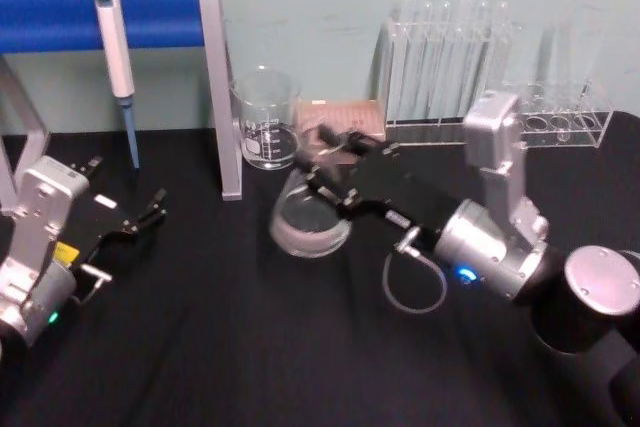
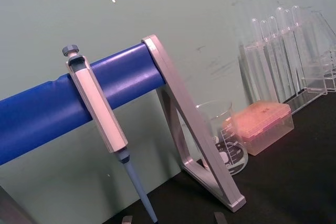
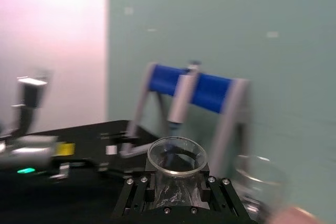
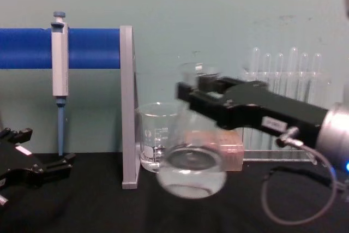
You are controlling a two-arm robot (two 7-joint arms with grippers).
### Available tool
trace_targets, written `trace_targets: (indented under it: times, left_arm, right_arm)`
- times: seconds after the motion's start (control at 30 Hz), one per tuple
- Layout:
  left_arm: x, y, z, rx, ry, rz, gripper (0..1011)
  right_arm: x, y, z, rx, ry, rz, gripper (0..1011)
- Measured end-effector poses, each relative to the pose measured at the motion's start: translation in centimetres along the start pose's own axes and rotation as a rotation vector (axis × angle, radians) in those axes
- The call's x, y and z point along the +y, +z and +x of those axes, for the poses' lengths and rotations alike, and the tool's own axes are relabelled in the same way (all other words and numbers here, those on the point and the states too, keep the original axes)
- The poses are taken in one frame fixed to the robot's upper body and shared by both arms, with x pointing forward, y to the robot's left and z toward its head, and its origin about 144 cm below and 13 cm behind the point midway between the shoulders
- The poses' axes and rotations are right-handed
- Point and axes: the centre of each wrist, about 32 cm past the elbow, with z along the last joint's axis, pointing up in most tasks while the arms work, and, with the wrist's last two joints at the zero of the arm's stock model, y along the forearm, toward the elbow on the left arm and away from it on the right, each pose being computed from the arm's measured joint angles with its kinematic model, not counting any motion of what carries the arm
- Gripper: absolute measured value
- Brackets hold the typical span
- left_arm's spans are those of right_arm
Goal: Grasp the erlenmeyer flask with one hand, shake it three times, then place it back.
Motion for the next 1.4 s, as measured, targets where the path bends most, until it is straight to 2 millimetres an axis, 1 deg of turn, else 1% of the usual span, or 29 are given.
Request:
trace_targets:
  times: [0.13,0.33,0.37,0.57,0.73,0.87,1.03,1.4]
  left_arm:
    - [0.0,0.0,0.0,0.0,0.0,0.0,1001]
    - [0.0,0.0,0.0,0.0,0.0,0.0,1001]
    - [0.0,0.0,0.0,0.0,0.0,0.0,1001]
    - [0.0,0.0,0.0,0.0,0.0,0.0,1001]
    - [0.0,0.0,0.0,0.0,0.0,0.0,1001]
    - [0.0,0.0,0.0,0.0,0.0,0.0,1001]
    - [0.0,0.0,0.0,0.0,0.0,0.0,1001]
    - [0.0,0.0,0.0,0.0,0.0,0.0,1001]
  right_arm:
    - [-1.6,0.2,0.5,-0.002,-0.151,0.002,449]
    - [-3.7,0.5,1.2,-0.017,-0.318,-0.023,449]
    - [-4.3,0.6,1.5,-0.023,-0.363,-0.033,450]
    - [-6.2,1.1,2.2,-0.045,-0.485,-0.056,449]
    - [-6.8,1.3,2.4,-0.052,-0.51,-0.062,449]
    - [-6.7,1.4,2.5,-0.05,-0.489,-0.062,449]
    - [-5.9,1.4,2.3,-0.047,-0.407,-0.057,449]
    - [-3.2,1.3,1.3,-0.03,-0.142,-0.052,449]
